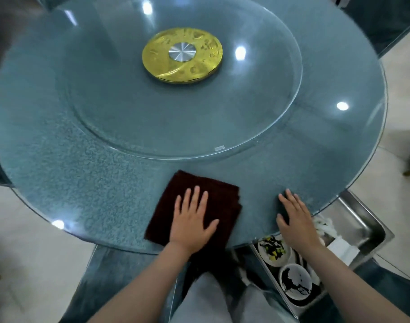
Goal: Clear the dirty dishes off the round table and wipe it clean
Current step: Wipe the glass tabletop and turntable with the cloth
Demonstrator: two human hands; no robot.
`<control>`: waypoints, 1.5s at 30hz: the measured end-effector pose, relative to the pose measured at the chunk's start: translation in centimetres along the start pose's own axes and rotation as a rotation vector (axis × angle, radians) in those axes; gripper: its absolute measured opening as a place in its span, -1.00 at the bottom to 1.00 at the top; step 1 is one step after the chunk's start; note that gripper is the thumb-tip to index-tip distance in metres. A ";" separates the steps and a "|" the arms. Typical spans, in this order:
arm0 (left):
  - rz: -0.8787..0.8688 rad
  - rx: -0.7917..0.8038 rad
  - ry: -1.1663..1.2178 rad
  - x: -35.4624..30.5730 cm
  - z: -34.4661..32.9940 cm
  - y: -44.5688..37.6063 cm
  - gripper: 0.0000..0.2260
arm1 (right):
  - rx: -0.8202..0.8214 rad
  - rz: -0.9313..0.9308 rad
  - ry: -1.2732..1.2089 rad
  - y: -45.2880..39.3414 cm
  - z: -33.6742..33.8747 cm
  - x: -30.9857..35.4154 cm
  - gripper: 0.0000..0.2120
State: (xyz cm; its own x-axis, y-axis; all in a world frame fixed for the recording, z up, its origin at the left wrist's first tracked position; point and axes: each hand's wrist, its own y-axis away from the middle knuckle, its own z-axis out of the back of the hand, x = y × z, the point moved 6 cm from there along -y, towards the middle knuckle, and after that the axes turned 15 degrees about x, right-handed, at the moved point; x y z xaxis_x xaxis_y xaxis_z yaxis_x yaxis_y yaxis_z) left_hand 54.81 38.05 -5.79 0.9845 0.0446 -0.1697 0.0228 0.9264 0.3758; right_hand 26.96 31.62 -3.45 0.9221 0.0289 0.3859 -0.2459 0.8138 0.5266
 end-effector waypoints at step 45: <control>0.073 -0.123 0.319 7.7 2.1 -0.1 -0.46 | 0.053 0.389 0.467 -5.6 -7.6 16.8 -0.33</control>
State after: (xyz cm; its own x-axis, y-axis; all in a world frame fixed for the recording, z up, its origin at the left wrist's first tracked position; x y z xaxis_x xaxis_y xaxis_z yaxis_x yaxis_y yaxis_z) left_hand 62.80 37.48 -5.23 0.8785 0.2087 -0.4298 -0.0855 0.9537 0.2882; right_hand 46.13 31.93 -5.70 0.7920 0.5799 0.1912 -0.5949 0.6624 0.4554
